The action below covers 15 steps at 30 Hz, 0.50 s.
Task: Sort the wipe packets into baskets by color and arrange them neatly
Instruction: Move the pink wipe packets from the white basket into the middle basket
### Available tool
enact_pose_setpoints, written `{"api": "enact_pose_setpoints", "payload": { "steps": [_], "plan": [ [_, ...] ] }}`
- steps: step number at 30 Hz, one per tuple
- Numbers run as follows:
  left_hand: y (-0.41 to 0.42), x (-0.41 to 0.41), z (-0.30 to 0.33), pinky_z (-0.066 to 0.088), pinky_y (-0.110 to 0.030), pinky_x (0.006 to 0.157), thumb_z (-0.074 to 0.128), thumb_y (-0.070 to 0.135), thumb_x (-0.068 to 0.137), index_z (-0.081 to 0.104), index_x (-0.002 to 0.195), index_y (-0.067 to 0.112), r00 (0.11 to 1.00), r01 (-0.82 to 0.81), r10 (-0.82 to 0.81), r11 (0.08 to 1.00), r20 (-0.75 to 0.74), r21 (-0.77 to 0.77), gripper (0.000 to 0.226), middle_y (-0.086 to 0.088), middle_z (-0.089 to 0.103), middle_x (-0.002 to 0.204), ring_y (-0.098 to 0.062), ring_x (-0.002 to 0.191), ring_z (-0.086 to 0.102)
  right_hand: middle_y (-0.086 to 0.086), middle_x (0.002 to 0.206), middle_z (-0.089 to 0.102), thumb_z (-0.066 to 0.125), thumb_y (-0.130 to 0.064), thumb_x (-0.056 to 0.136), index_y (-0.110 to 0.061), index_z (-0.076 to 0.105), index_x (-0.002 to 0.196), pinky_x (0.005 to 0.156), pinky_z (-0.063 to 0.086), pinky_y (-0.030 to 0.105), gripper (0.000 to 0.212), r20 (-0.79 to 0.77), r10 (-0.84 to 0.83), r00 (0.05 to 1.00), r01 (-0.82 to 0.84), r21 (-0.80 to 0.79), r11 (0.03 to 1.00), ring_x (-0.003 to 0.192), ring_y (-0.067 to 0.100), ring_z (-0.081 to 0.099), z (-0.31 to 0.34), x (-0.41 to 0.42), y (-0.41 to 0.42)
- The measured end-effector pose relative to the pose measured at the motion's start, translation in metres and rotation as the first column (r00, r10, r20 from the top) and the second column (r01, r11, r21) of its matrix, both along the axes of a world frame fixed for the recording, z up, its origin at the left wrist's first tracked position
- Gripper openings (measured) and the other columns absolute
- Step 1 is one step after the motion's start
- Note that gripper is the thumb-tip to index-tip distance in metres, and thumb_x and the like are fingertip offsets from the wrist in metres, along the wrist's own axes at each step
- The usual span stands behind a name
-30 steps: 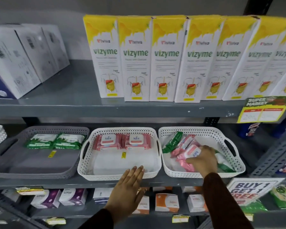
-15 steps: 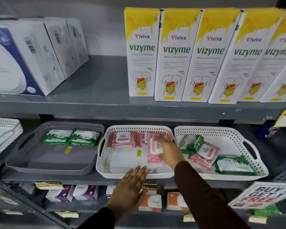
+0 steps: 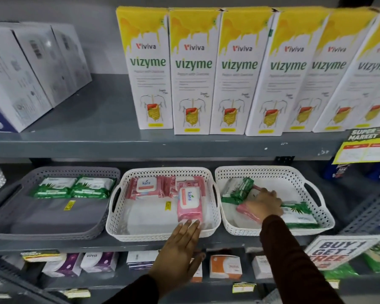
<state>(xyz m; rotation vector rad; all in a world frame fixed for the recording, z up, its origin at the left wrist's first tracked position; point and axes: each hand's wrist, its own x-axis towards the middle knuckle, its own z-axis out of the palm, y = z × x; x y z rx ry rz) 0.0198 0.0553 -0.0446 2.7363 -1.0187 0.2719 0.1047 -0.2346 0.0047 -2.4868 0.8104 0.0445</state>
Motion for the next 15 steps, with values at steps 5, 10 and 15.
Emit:
{"api": "enact_pose_setpoints", "payload": {
  "steps": [5,10,15],
  "plan": [
    [-0.017,-0.001,-0.002,0.015,-0.038,0.115,0.032,0.049,0.1,0.031,0.149,0.011,1.0,0.003,-0.003,1.0,0.006,-0.004,0.062,-0.005,0.031,0.155,-0.02,0.144,0.02,0.008,0.106,0.056,0.096,-0.032,0.044,-0.008,0.061,0.121,0.085,0.057,0.04,0.088,-0.095,0.155,0.983,-0.151,0.05,0.987,0.087,0.026,0.066,-0.008,0.007,-0.041],
    [-0.005,0.0,-0.002,0.015,-0.035,0.115,0.033,0.048,0.102,0.033,0.149,0.014,1.0,0.001,-0.002,1.0,0.026,0.011,0.058,0.0,0.03,0.155,-0.015,0.145,0.018,0.01,0.114,0.057,0.099,-0.031,0.045,-0.005,0.058,0.113,0.087,0.057,0.041,0.083,0.126,0.01,0.992,-0.026,0.125,0.992,0.09,0.027,0.066,-0.007,-0.008,-0.04],
    [0.041,-0.004,-0.002,0.019,-0.036,0.115,0.032,0.046,0.103,0.033,0.149,0.015,0.999,-0.049,0.05,0.998,0.004,-0.048,0.056,0.003,0.027,0.157,-0.014,0.145,0.017,0.003,0.102,0.065,0.084,-0.068,0.039,-0.023,0.063,0.098,0.081,0.059,0.045,0.077,0.464,-0.068,0.883,0.007,0.131,0.991,0.093,0.026,0.065,-0.004,-0.033,-0.041]
  ]
}}
